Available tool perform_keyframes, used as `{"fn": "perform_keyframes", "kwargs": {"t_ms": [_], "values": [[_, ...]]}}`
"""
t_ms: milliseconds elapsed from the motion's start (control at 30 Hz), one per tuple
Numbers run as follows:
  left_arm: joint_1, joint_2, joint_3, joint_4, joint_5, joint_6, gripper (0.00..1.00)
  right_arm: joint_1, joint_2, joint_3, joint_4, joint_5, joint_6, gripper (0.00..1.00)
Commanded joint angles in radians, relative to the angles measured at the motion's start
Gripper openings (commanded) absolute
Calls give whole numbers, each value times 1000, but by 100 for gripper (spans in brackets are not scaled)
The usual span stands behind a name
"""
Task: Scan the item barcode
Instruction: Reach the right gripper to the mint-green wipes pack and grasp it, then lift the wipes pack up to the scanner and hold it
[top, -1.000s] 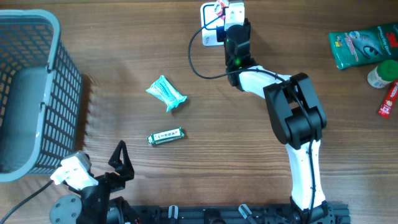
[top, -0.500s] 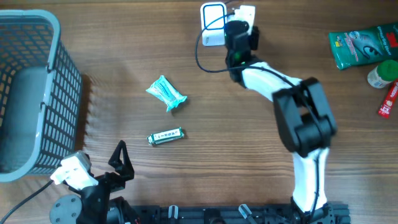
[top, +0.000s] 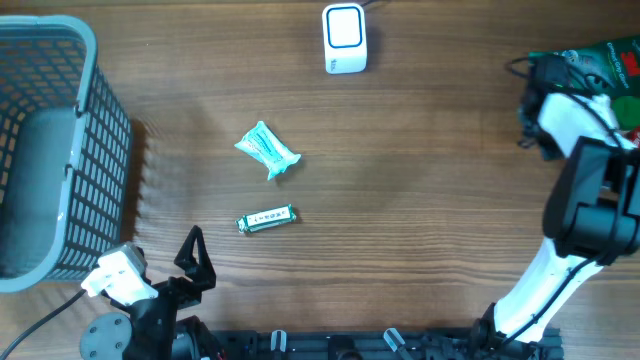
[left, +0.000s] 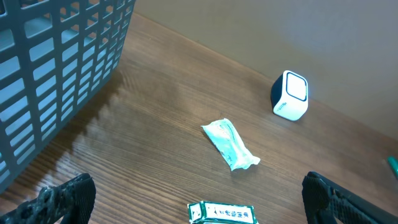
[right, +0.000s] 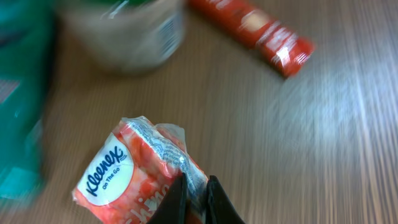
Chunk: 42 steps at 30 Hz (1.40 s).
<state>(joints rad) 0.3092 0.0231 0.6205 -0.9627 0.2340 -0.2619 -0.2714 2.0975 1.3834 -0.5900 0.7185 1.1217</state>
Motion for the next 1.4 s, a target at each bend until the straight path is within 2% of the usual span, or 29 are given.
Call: {"fn": "perform_keyframes", "kwargs": {"t_ms": [0,67,100,133,267,400,433,500,633,700,833,900,1033,1267,1333,1367], "values": [[-6,-2,-2,3,1,-8,100,-85,35,-10,106,-30,-141,22],[-6,-2,-2,3,1,-8,100,-100,17,-9,198,-174,-386,56],[-6,-2,-2,3,1,-8,100,-96,0,-8,229,-268,-492,98],[-6,-2,-2,3,1,-8,100,-89,-17,-8,248,-358,-555,100],[-6,-2,-2,3,1,-8,100,-30,-159,-7,268,-818,-545,100],[-6,-2,-2,3,1,-8,100,92,-263,-7,274,-1189,-517,100],[-6,-2,-2,3,1,-8,100,150,-275,-7,276,-1215,-521,100],[-6,-2,-2,3,1,-8,100,268,-278,-8,275,-1213,-605,100],[-6,-2,-2,3,1,-8,100,599,-204,-8,276,-1051,-1043,100],[-6,-2,-2,3,1,-8,100,742,-139,-8,280,-957,-1192,100],[-6,-2,-2,3,1,-8,100,912,-59,-8,333,-853,-1370,100],[-6,-2,-2,3,1,-8,100,972,-23,-8,391,-758,-1406,100],[-6,-2,-2,3,1,-8,100,1040,7,-8,430,-728,-1481,99],[-6,-2,-2,3,1,-8,100,1107,89,-8,579,-635,-1487,99],[-6,-2,-2,3,1,-8,100,1130,159,-8,587,-600,-1488,92],[-6,-2,-2,3,1,-8,100,1138,173,-8,586,-578,-1486,83]]}}
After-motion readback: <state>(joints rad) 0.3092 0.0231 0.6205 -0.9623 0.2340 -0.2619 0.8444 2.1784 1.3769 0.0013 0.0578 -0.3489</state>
